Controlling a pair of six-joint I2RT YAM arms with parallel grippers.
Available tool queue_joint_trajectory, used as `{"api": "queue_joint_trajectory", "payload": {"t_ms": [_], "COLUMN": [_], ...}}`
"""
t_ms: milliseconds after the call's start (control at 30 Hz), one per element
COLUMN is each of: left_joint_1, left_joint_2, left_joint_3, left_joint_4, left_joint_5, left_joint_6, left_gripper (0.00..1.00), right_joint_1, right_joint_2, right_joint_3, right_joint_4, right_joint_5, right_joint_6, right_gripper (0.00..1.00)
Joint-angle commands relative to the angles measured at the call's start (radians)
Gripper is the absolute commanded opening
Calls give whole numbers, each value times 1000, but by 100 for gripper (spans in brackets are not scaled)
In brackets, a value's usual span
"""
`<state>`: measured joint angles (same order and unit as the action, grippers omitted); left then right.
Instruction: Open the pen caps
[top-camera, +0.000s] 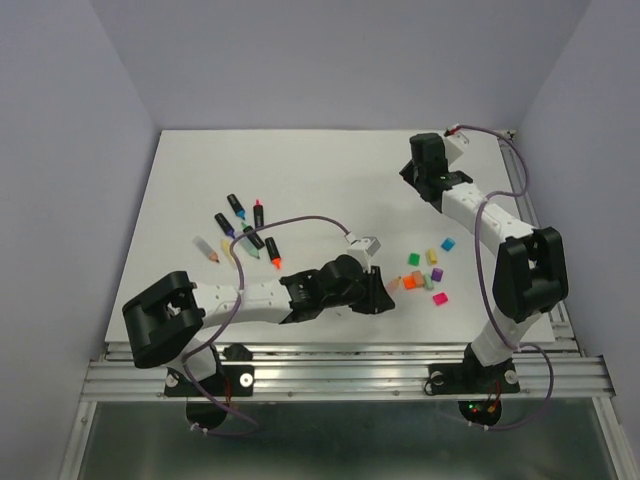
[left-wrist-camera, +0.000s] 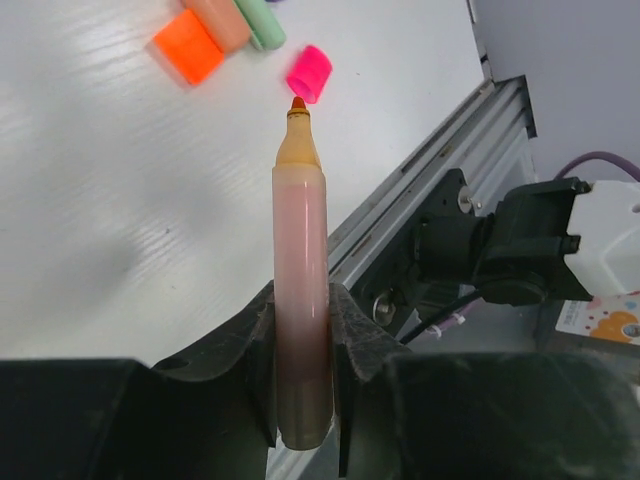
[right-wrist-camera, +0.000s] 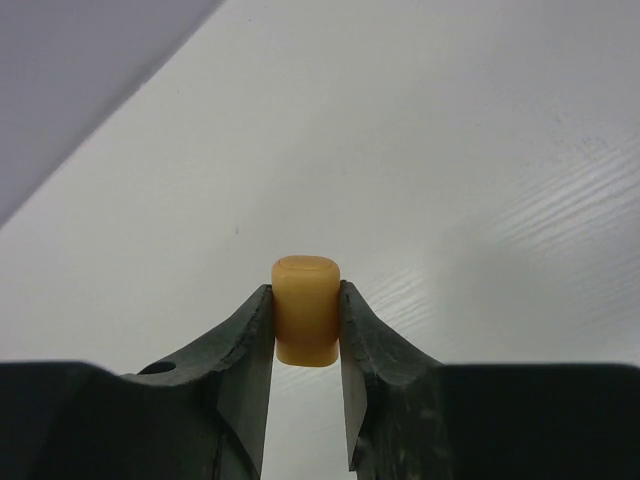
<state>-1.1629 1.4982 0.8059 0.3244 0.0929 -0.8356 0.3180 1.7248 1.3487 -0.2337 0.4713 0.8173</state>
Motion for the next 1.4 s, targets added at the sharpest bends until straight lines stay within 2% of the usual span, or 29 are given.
{"api": "queue_joint_trajectory", "payload": {"t_ms": [0, 200, 333, 533, 667, 867, 933, 1100, 1200, 1267, 1367], "left_joint_1": [8, 38, 152, 298, 371, 430, 439, 459, 468, 468, 470], "left_joint_2": [-50, -90, -139, -176, -138, -70, -64, -30, -12, -1, 4], "left_joint_3": [19, 47, 0, -27, -14, 4, 6, 12, 10, 12, 9], "left_joint_4": [-45, -163, -208, -287, -323, -352, -357, -372, -374, -375, -375], "left_joint_5": [-76, -170, -163, -166, -168, -154, -157, -153, -139, -131, -131], "left_joint_6": [16, 50, 59, 101, 128, 155, 158, 161, 161, 158, 155], "left_gripper": [0, 0, 0, 0, 0, 0, 0, 0, 0, 0, 0], "right_joint_1": [24, 23, 24, 24, 23, 24, 24, 24, 24, 23, 24], "right_joint_2": [-40, -142, -172, -168, -143, -93, -85, -65, -65, -64, -62], "right_joint_3": [21, -160, -220, -312, -330, -322, -318, -310, -307, -307, -306], "right_joint_4": [48, -1, -164, -196, -197, -211, -217, -233, -239, -243, -256], "right_joint_5": [20, -34, -82, -103, -71, -39, -30, -19, -14, -11, -5], "right_joint_6": [-73, -155, -173, -219, -221, -231, -230, -222, -224, -227, -225], "right_gripper": [1, 1, 1, 1, 3, 14, 22, 30, 40, 40, 47]}}
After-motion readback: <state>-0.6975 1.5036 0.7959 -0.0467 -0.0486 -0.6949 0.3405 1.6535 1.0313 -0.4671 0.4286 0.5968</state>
